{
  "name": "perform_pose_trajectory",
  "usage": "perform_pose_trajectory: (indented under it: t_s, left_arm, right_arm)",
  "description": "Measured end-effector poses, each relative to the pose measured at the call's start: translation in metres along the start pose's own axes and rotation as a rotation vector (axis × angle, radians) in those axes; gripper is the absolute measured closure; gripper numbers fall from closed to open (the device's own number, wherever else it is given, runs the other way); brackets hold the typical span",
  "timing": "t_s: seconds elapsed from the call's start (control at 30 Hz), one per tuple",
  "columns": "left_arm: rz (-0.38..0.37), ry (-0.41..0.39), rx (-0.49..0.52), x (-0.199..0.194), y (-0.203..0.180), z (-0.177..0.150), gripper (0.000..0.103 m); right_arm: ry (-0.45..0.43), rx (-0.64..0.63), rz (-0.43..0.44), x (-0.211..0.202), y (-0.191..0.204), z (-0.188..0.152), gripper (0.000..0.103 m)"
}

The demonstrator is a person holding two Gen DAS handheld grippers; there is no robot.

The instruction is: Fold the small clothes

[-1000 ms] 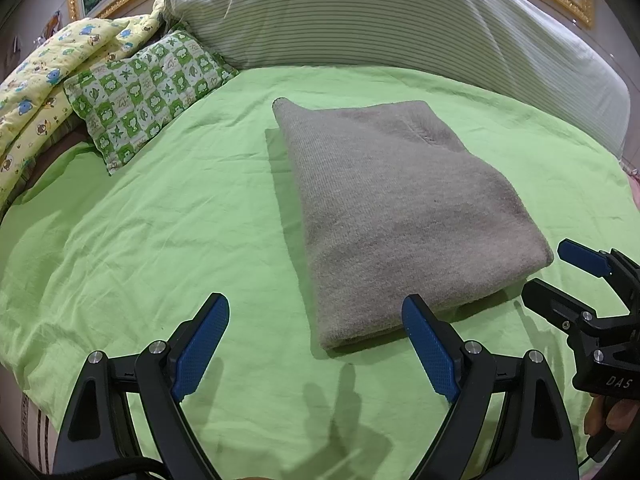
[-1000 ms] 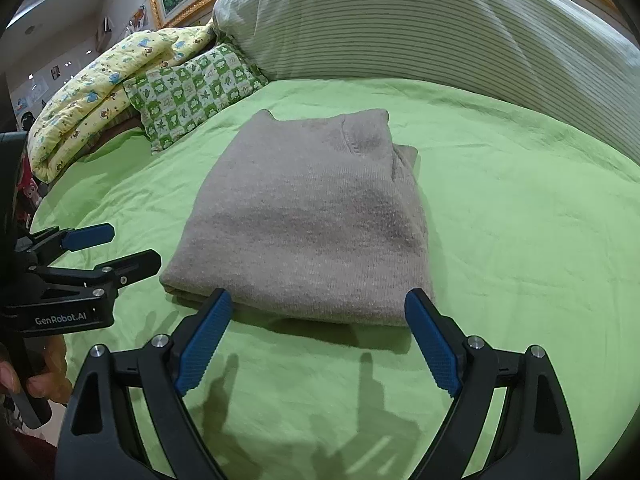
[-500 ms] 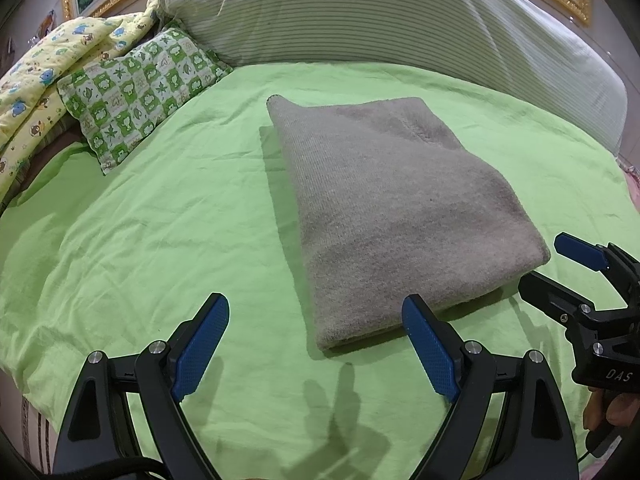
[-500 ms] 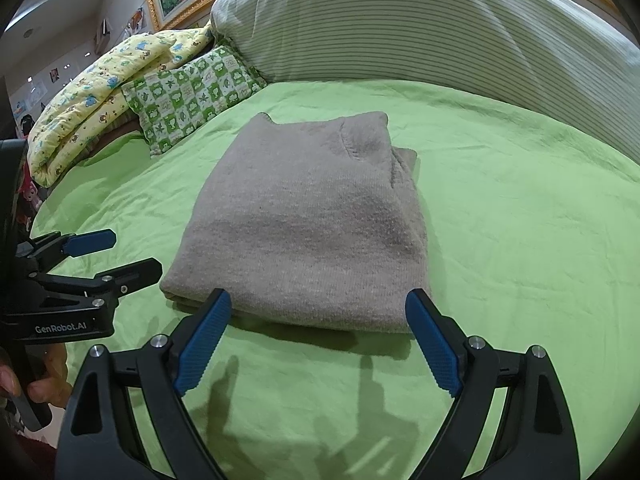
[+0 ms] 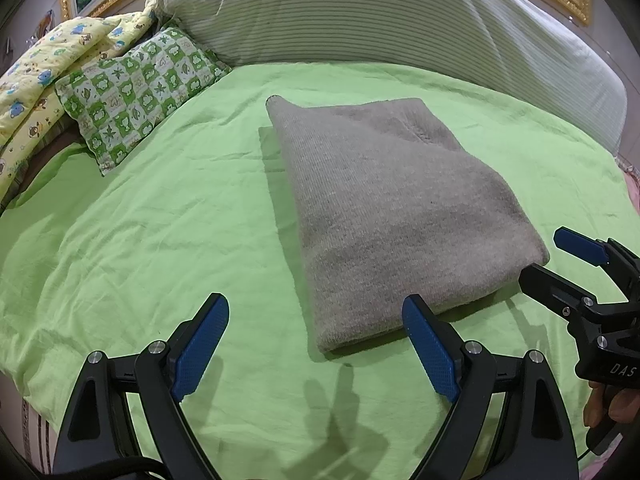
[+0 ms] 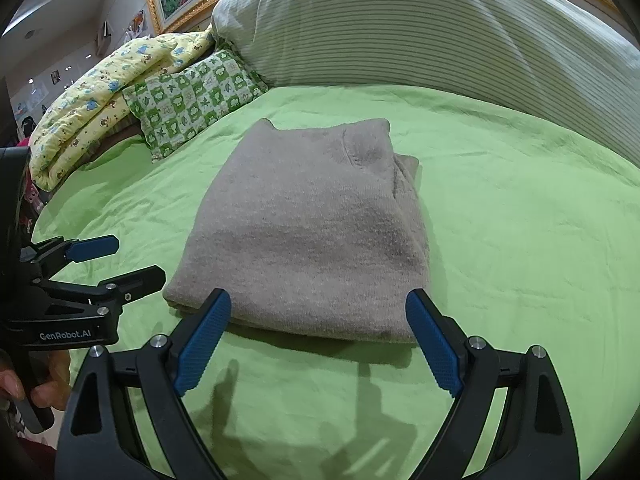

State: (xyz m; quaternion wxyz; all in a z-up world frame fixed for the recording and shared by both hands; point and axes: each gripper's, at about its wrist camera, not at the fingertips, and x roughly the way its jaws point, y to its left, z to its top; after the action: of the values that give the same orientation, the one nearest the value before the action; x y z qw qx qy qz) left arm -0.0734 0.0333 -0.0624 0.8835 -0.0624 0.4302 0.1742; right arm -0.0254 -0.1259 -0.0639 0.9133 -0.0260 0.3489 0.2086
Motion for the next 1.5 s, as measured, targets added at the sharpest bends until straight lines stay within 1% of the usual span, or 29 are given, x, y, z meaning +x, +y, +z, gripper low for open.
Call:
perform_pose_trajectory:
  t_s: [0.6, 1.07, 1.33, 1.5]
  left_arm:
    - [-0.012, 0.008, 0.01, 0.002, 0.0, 0.004, 0.014]
    - [0.007, -0.008, -0.003, 0.003, 0.002, 0.008, 0.014]
    - [0.012, 0.035, 0.006, 0.011, 0.002, 0.012, 0.014]
    - [0.015, 0.039, 0.008, 0.012, 0.001, 0.013, 0.014]
  right_arm:
    - [0.002, 0.009, -0.002, 0.002, -0.006, 0.007, 0.013]
    - [0.002, 0.024, -0.001, 0.005, -0.011, 0.01, 0.013]
    - [0.0, 0.026, 0.006, 0.005, -0.013, 0.011, 0.013]
    - [-0.002, 0.029, 0.01, 0.006, -0.013, 0.012, 0.013]
